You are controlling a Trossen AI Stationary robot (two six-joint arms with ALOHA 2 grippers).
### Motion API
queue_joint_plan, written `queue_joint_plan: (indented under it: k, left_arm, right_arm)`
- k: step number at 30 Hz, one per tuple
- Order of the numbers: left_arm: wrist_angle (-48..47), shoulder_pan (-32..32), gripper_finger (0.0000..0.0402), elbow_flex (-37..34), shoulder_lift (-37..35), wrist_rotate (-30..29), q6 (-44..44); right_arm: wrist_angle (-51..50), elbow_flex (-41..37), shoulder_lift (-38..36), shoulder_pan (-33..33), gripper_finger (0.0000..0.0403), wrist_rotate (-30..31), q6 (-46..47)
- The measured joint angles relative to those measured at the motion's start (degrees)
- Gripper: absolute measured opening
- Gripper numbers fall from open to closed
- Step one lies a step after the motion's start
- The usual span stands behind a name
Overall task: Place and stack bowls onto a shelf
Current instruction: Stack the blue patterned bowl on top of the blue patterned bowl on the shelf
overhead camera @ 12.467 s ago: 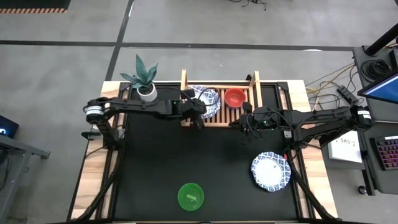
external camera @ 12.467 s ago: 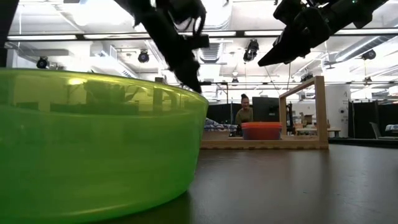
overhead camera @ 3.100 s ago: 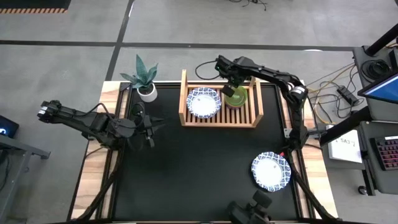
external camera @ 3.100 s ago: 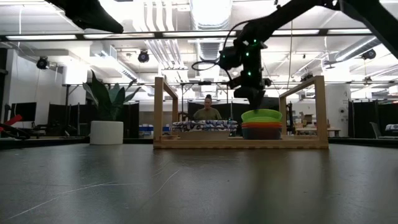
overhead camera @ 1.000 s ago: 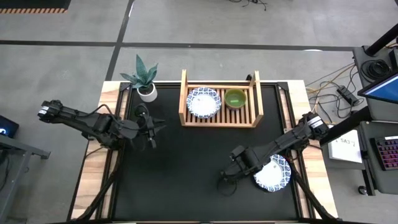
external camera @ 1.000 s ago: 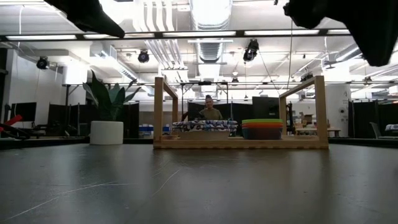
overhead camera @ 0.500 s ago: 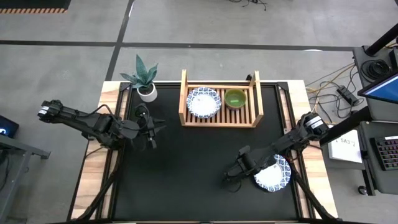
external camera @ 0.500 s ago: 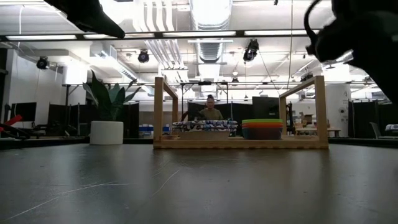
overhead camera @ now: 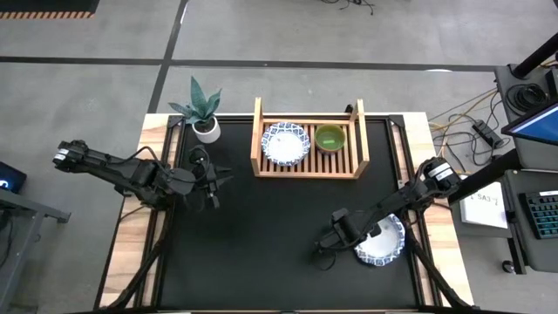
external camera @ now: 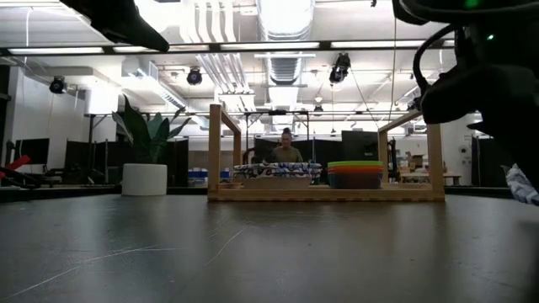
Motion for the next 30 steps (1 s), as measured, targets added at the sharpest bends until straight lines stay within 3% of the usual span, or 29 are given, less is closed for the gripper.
queue_joint_plan:
  k: [5,14,20,25,30]
  left_arm:
    - [0.0,0.0,0.0084,0.0,0.0,0.0,0.0]
    - [1.7,0.0,0.0084,0.0,0.0,-0.5,0.8]
    - [1.7,0.0,0.0084,0.0,0.0,-0.5,-1.6]
    - [0.5,0.0,0.0084,0.0,0.0,0.1,-4.2]
    - [0.3,0.0,0.0084,0.0,0.0,1.3,-4.6]
  right_arm:
    - [0.0,1.3,0.0,0.0,0.0015,0.2,-1.9]
    - [-0.5,5.7,0.0,-1.5,0.0008,4.8,-9.2]
    - [-3.3,9.5,0.0,-2.5,0.0009,4.6,-9.7]
    - [-12.6,11.8,0.0,-3.0,0.0032,1.4,-10.6]
    - [-14.0,10.5,0.0,-3.0,0.0094,1.5,-9.8]
